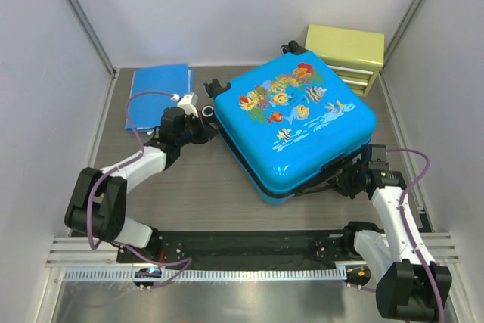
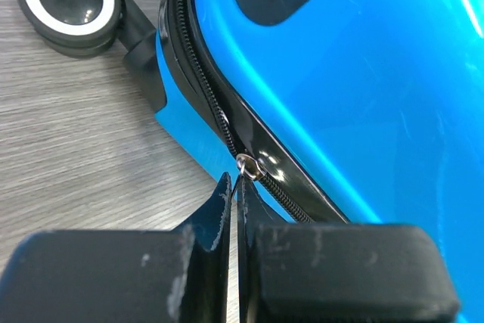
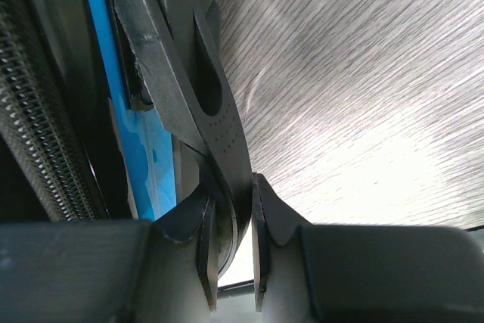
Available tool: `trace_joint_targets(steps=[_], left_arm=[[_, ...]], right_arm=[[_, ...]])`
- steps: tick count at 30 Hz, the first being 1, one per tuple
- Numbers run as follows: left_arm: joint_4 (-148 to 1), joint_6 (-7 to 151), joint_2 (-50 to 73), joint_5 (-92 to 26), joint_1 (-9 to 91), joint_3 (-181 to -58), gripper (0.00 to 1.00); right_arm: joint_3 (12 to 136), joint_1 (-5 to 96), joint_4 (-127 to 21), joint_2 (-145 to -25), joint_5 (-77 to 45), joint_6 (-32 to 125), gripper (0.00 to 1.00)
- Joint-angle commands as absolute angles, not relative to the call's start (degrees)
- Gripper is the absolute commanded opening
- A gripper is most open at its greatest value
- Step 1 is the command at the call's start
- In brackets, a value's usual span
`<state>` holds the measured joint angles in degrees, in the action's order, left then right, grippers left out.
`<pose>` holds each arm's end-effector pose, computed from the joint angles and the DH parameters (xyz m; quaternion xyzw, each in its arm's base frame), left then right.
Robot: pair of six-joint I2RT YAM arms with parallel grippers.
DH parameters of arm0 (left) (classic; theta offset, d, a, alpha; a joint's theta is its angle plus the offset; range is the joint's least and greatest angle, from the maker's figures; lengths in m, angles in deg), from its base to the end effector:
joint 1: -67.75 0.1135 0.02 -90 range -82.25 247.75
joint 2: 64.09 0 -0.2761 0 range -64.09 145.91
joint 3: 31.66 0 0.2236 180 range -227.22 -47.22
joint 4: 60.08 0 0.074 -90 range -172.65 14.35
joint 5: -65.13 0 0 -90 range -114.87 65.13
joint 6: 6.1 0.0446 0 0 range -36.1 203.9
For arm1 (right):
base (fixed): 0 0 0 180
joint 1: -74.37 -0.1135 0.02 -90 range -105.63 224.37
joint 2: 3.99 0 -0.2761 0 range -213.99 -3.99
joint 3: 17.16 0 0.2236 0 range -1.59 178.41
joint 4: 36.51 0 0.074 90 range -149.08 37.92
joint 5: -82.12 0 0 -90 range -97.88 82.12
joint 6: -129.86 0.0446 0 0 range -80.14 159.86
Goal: Pack the luggage
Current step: Zip the luggage at the center of the board.
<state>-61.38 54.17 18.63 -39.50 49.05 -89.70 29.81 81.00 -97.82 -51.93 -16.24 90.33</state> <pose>0.2744 -0.1048 0.2427 -0.0137 0.8436 -0.3141 0.4352 0.1135 -0.0067 0.2101 0.4474 0.8589 0.1548 0.1952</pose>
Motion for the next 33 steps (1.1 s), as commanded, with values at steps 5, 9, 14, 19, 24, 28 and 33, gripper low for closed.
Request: trace_joint_targets(steps=[5,9,14,19,24,28,33], left_arm=[[-56.2,56.7,23.1,-29.9,56.4,-98.3,0.0],[-57.5,56.7,24.9,-30.1,58.2,-101.6,0.0],[-56.9,56.1,26.2,-30.8,59.8,-102.5,0.0],[-54.6,56.2,23.1,-35.4,59.7,-99.3,0.0],[-52.8,54.6,18.4,-35.8,56.8,-92.1,0.0],[-53.7,53.9,12.4,-34.9,53.7,-86.3,0.0],[-57.6,54.1,6.1,-33.8,50.7,-81.9,0.0]], right_arm=[[33.0,83.8,-99.1,-49.2,-7.0,87.0,0.01],[32.8,84.0,-99.3,-49.2,-7.0,86.7,0.01],[33.0,84.7,-99.5,-49.3,-6.4,85.8,0.01],[34.7,85.4,-99.2,-50.3,-4.3,83.8,0.01],[36.2,86.4,-96.2,-54.2,-2.5,80.1,0.01],[37.8,87.3,-92.3,-57.3,-2.5,77.4,0.01],[39.5,88.5,-88.4,-61.6,-3.6,73.3,0.01]])
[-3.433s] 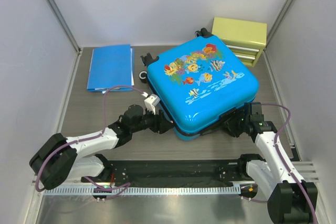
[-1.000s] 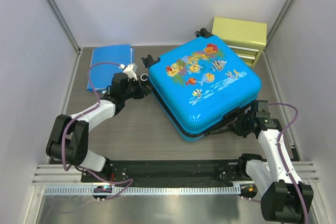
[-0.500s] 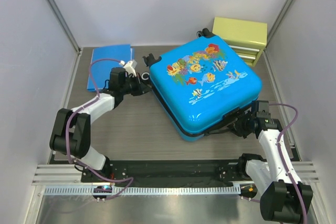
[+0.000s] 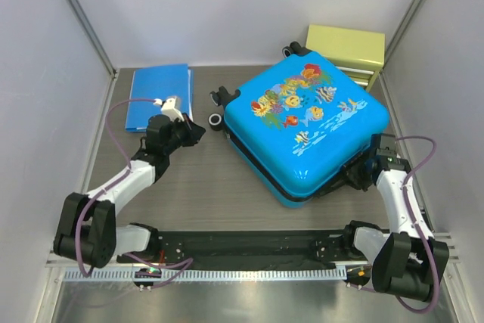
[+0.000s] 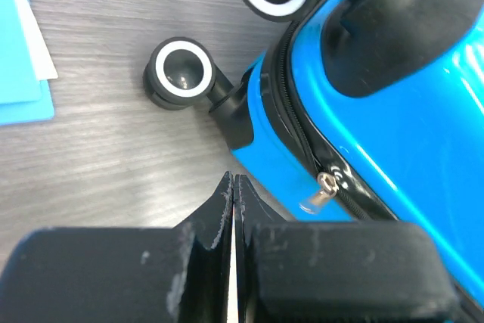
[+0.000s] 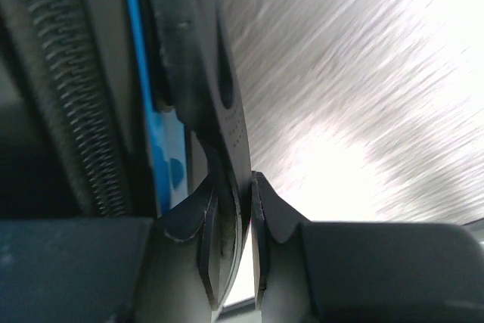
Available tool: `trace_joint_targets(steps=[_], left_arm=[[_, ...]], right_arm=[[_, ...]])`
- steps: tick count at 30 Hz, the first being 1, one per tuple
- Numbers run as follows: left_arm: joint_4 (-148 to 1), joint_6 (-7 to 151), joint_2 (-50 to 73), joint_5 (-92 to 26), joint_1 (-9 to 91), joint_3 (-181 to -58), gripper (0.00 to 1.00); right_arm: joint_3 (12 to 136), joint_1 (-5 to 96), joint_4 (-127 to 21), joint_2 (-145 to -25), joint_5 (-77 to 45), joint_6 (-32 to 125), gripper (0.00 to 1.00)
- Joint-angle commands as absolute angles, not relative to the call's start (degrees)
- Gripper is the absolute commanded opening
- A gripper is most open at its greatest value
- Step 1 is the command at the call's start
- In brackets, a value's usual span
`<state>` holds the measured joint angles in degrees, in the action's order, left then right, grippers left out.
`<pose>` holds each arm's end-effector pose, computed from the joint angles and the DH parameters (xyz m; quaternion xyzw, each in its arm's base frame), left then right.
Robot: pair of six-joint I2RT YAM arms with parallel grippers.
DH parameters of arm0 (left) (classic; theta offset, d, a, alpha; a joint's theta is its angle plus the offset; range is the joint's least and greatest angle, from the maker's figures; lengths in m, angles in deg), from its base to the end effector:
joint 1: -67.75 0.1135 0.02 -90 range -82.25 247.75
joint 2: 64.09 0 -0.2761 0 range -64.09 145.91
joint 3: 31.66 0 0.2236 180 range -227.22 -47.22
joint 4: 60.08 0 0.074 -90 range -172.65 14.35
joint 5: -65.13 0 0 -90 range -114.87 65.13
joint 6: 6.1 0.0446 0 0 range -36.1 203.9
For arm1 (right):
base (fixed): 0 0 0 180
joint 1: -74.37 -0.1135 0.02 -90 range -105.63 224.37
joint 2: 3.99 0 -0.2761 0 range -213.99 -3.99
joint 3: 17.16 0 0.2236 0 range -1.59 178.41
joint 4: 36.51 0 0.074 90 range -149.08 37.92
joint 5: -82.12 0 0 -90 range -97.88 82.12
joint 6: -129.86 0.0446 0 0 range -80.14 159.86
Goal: Pack the luggage
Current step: Zip the luggage at the center of the board.
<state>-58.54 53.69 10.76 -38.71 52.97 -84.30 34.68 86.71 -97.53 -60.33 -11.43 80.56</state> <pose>0.2531 -0.0778 0.2541 -0.0417 0.8183 -0.3076 0.4838 0.1364 -0.0270 0.2179 0.4303 0.8770 0.0813 0.1980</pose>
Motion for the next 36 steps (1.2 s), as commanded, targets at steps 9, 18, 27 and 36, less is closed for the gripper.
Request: trace_joint_targets(steps=[9,18,27,36], left_arm=[[-55.7,52.7,3.3,-46.5,45.4,-78.6,0.19],[-51.0,54.2,10.6,-51.2,42.3,-80.4,0.57],[-49.0,63.3,15.3,-47.8,42.4,-82.5,0.63],[-47.1,67.2,20.4,-48.0,42.4,-85.2,0.63]], right_arm=[[43.7,93.7,-84.0,-70.7,-19.4,64.8,0.01],[44.0,97.0,-85.3,-74.1,-28.7,63.1,0.01],[46.2,97.1,-89.5,-72.3,-29.5,62.7,0.01],[47.9,97.1,-92.9,-72.3,-28.5,61.0,0.01]])
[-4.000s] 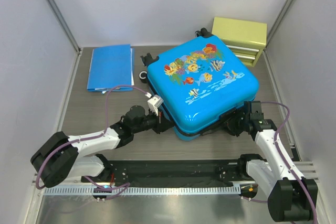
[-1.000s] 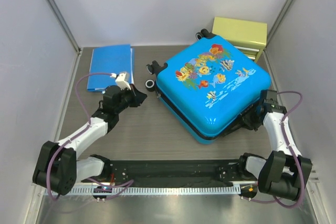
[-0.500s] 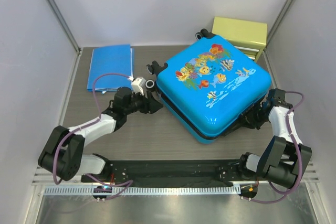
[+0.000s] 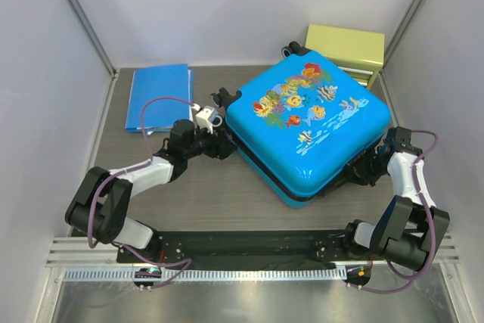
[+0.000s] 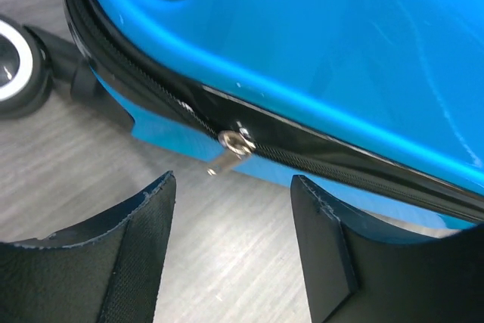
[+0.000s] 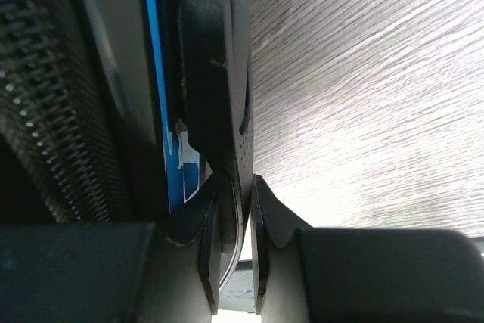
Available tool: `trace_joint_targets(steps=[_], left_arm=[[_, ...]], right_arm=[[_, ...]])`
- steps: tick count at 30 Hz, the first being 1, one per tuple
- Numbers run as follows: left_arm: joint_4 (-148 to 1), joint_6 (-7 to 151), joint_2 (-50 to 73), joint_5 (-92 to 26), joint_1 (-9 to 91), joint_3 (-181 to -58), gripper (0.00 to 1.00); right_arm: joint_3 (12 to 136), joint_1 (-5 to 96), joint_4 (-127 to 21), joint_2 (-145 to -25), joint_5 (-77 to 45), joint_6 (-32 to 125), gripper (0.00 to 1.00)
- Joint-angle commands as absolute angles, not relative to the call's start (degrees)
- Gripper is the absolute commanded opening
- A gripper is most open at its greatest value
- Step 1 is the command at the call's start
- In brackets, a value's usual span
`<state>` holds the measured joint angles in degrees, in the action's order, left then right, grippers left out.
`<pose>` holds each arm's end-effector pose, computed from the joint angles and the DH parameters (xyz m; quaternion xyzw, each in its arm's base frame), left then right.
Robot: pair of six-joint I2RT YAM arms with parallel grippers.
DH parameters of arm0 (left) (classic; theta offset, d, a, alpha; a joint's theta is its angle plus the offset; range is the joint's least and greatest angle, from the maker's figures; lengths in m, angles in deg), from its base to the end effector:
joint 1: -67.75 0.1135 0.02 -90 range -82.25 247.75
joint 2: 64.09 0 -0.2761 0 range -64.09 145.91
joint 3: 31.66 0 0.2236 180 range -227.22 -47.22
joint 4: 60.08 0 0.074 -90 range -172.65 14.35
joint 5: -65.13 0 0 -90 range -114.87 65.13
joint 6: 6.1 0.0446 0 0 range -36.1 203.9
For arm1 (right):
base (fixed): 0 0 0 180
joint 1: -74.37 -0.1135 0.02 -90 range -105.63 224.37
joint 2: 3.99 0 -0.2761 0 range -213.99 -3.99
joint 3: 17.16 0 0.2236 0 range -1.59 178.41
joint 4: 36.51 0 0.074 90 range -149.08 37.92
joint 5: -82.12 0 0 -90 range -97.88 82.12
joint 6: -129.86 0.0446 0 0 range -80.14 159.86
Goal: Pack the luggage
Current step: Zip the luggage at the center of the board.
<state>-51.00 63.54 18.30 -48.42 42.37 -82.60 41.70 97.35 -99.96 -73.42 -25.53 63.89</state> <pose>0.2457 -0.1363 0.2268 0.1491 0.8076 -0.3680 0.4361 0.1663 -0.0558 0.2190 0.3707 0.9059 0.1532 0.1360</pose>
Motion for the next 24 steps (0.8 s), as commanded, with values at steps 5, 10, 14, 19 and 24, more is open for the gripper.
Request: trace_joint_targets(steps=[5,10,14,19,24], left_arm=[[-45.9,67.7,21.8,-48.2,42.4,-86.8,0.47],[-44.9,67.6,22.7,-48.8,42.4,-87.5,0.46],[-42.9,65.4,22.7,-49.7,42.4,-87.8,0.38],[-43.5,64.7,22.7,-48.7,42.4,-88.8,0.08],[-42.9,62.9,21.2,-45.9,42.4,-87.8,0.0]], right_arm=[[48.1,97.1,-93.1,-72.8,-28.5,60.7,0.01],[48.2,97.1,-93.2,-73.3,-28.4,60.2,0.01],[48.2,97.1,-93.3,-73.5,-28.1,59.9,0.01],[48.3,97.1,-93.4,-73.5,-28.4,60.1,0.01],[47.9,97.1,-94.1,-72.8,-27.3,60.1,0.01]])
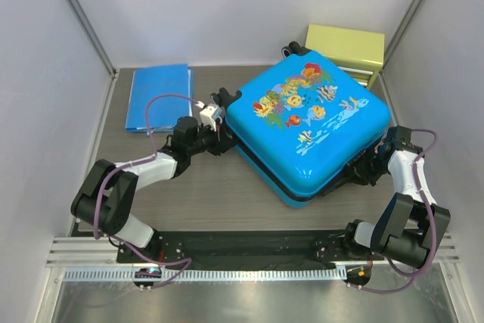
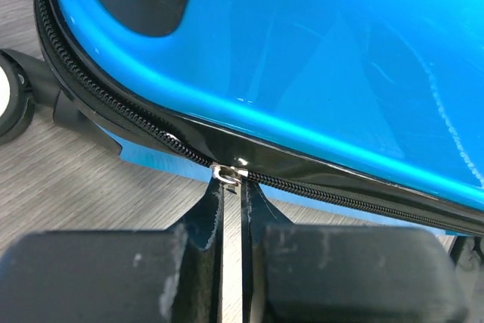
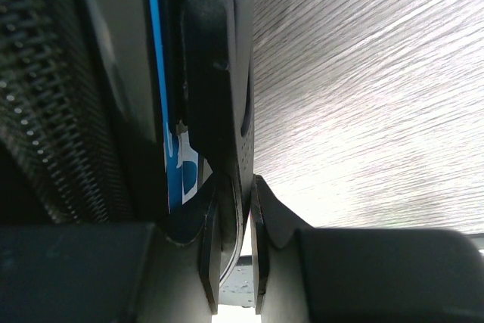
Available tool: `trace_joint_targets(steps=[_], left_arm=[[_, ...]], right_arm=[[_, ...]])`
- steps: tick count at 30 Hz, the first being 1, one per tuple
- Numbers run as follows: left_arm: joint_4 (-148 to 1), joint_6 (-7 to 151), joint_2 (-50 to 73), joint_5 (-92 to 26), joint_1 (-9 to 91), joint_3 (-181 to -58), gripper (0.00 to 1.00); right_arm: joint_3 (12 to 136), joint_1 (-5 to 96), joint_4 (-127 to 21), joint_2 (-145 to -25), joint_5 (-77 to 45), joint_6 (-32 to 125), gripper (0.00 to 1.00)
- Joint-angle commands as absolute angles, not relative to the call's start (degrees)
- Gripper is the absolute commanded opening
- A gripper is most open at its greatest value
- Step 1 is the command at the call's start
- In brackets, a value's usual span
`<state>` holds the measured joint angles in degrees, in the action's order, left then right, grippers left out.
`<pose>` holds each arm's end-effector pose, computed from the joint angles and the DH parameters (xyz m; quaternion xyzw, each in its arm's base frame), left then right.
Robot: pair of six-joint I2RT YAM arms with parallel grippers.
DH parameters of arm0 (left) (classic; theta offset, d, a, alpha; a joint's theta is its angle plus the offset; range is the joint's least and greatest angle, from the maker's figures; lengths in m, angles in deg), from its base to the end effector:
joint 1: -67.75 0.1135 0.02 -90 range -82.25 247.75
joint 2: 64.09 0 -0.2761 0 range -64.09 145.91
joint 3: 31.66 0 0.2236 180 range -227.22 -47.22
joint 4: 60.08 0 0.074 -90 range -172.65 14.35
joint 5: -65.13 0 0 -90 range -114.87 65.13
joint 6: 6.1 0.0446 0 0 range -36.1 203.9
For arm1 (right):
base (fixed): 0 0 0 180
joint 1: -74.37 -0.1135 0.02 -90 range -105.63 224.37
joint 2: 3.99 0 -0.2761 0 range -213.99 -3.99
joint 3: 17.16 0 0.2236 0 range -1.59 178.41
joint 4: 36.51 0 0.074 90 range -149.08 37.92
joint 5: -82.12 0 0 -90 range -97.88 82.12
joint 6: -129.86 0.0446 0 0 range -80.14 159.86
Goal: Pack the luggage
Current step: Zip the luggage at the center of the board.
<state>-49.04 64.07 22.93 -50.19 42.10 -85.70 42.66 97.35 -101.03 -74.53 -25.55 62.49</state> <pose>0.2615 -0.1467 0.2248 0.1635 0.8013 -0.3786 0.4334 0.1686 -0.0568 0.2196 0.3616 0.9110 0.1519 0.1274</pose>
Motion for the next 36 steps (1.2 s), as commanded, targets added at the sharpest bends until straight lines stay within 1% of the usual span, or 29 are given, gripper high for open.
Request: trace_joint_targets(steps=[1,3,10,15,20,27,36], left_arm=[[-44.3,62.9,20.9,-44.6,42.4,-87.7,0.0],[-45.2,63.0,19.6,-41.3,42.8,-87.0,0.0],[-48.4,61.0,18.4,-39.5,48.1,-87.8,0.0],[-49.3,60.2,20.5,-40.4,48.9,-90.6,0.0],[-52.2,60.4,21.0,-35.6,51.3,-92.0,0.0],[-55.2,59.8,22.7,-34.1,55.7,-95.2,0.0],[-56.6,57.9,26.3,-32.8,56.9,-98.9,0.0]], right_arm=[[47.8,97.1,-94.3,-72.6,-26.5,60.2,0.01],[47.6,97.1,-94.6,-72.0,-25.9,60.2,0.01],[46.8,97.1,-95.1,-70.3,-25.6,60.8,0.01],[45.2,97.1,-95.2,-68.8,-25.7,60.9,0.01],[44.6,97.1,-95.6,-68.1,-25.5,61.0,0.01],[44.6,97.2,-95.7,-67.9,-25.3,61.6,0.01],[45.1,97.2,-95.7,-68.2,-25.1,61.8,0.01]])
